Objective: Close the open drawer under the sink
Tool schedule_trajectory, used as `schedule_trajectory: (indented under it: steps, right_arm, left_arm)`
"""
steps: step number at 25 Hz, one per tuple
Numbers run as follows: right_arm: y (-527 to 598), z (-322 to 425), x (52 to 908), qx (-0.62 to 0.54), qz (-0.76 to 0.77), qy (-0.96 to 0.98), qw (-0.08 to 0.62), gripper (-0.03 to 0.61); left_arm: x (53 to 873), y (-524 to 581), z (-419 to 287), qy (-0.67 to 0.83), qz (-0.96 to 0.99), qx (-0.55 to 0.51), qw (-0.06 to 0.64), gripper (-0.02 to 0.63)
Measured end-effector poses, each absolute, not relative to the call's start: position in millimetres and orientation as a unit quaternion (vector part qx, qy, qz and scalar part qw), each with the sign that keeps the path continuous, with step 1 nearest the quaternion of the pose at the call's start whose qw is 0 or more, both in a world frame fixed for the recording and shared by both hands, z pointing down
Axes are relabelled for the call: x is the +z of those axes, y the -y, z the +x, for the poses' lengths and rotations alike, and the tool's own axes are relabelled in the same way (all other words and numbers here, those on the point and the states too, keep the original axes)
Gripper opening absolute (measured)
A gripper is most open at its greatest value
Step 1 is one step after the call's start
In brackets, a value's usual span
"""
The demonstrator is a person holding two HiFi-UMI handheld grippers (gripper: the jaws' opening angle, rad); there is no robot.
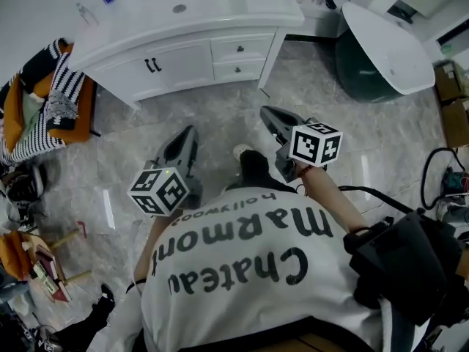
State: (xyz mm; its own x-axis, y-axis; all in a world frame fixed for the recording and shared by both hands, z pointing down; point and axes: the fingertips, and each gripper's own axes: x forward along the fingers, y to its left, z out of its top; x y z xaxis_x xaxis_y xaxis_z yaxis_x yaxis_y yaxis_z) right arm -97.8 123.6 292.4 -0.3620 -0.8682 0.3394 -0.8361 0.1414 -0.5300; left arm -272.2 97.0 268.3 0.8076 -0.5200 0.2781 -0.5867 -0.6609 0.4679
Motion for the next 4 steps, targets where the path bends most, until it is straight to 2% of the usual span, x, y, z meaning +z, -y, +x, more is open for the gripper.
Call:
schedule_trajectory:
  steps: [4]
  right_arm:
    - [-123.3,-95.1,296.0,-0.338,-0.567,-0.751,0.023,0.011]
  left_arm:
    - [268.3,-93.8,-270.7,0.303,0.91,0.059,0.277,0.009]
